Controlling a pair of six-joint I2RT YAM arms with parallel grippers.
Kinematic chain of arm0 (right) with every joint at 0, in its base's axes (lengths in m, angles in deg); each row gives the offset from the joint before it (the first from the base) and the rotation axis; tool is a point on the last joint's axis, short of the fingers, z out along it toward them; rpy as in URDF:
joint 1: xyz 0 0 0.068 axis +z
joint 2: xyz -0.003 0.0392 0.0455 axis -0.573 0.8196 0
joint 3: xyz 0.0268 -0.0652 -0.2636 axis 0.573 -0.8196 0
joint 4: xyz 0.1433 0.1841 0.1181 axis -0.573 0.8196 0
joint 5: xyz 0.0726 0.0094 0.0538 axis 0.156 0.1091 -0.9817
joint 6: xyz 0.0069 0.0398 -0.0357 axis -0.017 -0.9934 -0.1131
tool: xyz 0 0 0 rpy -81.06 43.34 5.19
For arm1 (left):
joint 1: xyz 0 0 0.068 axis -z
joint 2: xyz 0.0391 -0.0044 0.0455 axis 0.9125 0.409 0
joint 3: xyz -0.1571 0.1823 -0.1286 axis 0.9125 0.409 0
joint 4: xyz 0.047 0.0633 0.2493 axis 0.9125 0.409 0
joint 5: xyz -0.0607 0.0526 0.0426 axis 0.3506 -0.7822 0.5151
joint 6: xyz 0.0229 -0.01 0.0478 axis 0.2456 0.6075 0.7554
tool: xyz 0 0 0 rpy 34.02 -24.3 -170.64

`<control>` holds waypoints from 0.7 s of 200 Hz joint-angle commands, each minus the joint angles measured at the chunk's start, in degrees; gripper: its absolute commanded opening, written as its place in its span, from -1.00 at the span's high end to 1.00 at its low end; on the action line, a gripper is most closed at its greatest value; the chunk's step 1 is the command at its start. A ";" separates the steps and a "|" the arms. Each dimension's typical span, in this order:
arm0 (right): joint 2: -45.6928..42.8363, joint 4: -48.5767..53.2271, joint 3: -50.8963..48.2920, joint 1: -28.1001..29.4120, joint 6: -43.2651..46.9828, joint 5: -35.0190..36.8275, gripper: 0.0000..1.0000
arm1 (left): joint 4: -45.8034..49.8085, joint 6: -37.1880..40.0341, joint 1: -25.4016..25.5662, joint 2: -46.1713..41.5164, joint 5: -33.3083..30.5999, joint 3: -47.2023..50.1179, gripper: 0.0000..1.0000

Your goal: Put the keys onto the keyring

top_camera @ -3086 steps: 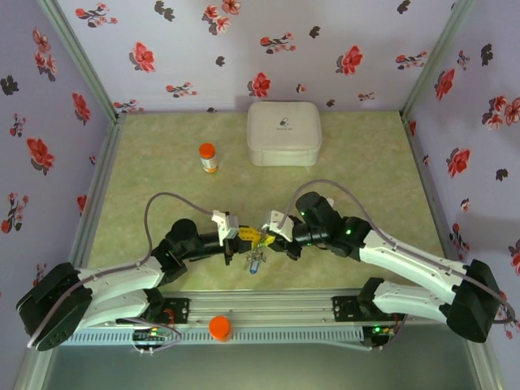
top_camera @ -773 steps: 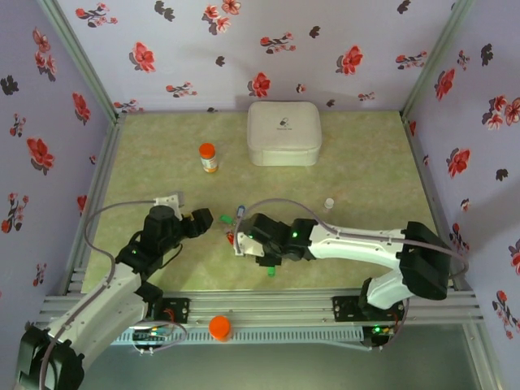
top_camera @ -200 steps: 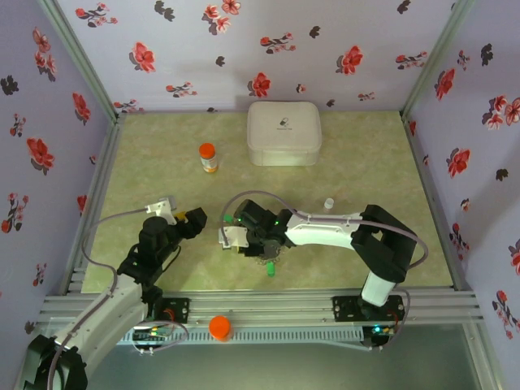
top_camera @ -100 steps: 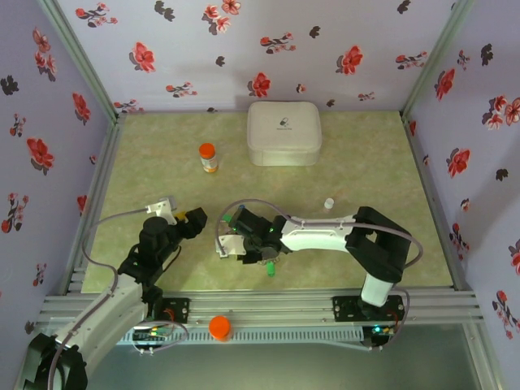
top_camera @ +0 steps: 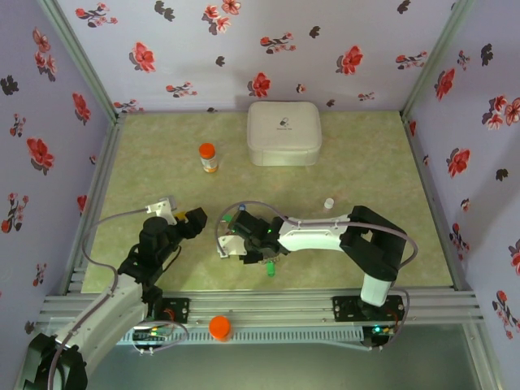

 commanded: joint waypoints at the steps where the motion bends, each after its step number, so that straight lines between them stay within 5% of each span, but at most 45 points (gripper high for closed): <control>1: 0.73 1.96 1.37 0.34 -1.32 1.78 0.55 | -1.72 -0.95 -0.38 -0.16 -0.83 0.75 -0.49; 66: 1.93 2.10 2.27 0.55 -0.65 8.86 0.58 | -1.46 -1.07 -0.42 -0.43 -0.77 0.80 -0.48; 140: 1.44 3.33 3.56 0.91 1.83 12.15 1.00 | -0.93 -0.84 -0.38 0.25 -0.88 0.01 -0.48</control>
